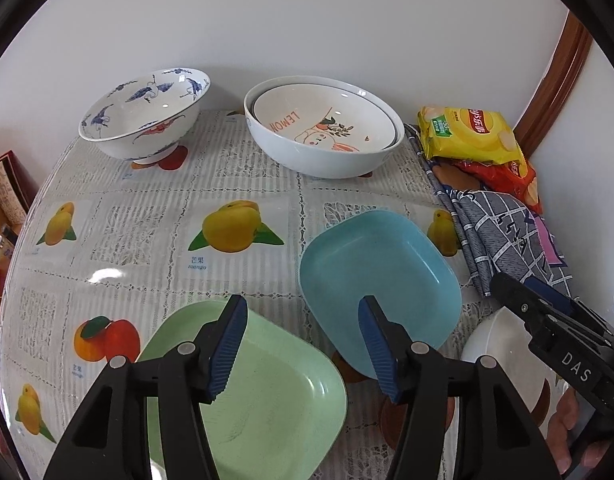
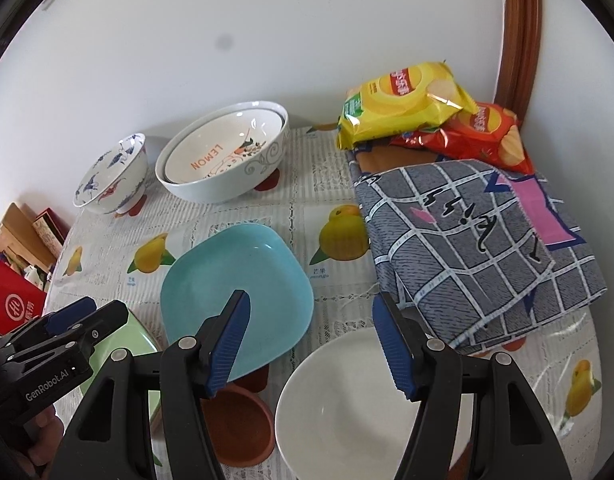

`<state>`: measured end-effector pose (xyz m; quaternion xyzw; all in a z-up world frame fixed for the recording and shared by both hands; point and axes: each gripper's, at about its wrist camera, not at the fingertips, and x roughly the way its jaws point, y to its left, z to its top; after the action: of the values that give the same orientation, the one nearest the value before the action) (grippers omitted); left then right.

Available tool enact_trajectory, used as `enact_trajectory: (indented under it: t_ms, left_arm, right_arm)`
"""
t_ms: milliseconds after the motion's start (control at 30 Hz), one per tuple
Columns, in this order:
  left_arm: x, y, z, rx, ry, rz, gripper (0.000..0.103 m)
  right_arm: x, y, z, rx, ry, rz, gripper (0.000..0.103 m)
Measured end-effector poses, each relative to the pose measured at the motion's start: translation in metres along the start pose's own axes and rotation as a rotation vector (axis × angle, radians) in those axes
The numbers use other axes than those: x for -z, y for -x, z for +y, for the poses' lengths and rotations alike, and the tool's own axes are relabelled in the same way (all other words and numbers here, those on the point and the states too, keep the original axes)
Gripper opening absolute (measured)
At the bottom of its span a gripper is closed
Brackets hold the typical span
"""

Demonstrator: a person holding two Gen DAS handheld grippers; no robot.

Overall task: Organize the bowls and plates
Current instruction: 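Open both grippers and withdraw from the green plate, then reach both grippers to the teal plate rim and close on it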

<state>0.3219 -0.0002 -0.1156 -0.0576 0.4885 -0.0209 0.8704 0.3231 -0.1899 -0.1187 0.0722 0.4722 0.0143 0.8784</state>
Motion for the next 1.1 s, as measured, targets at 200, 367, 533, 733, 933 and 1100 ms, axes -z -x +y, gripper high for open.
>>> enact_trajectory:
  t_ms: [200,367,533,733,933,1100]
  left_arm:
    - [-0.011,-0.025,-0.003,0.008,-0.004,0.023,0.056]
    - [-0.018,-0.044,-0.003,0.014,-0.011,0.051,0.054]
    - [-0.022,-0.059,-0.003,0.021,-0.006,0.070,0.052]
    - [-0.024,-0.071,-0.009,0.022,-0.017,0.090,0.044]
    - [-0.024,-0.083,-0.011,0.021,-0.014,0.110,0.032]
    - [-0.023,-0.092,-0.010,0.012,-0.008,0.118,0.023]
  right_arm:
    - [-0.009,-0.028,0.001,0.012,0.007,0.056,0.058]
    - [-0.013,-0.050,0.004,0.035,0.015,0.113,0.049]
    - [-0.012,-0.068,0.007,0.047,0.028,0.160,0.045]
    - [-0.013,-0.083,0.009,0.072,0.034,0.201,0.034]
    - [-0.015,-0.094,0.012,0.094,0.047,0.226,0.017]
    - [-0.015,-0.105,0.017,0.099,0.082,0.237,0.012]
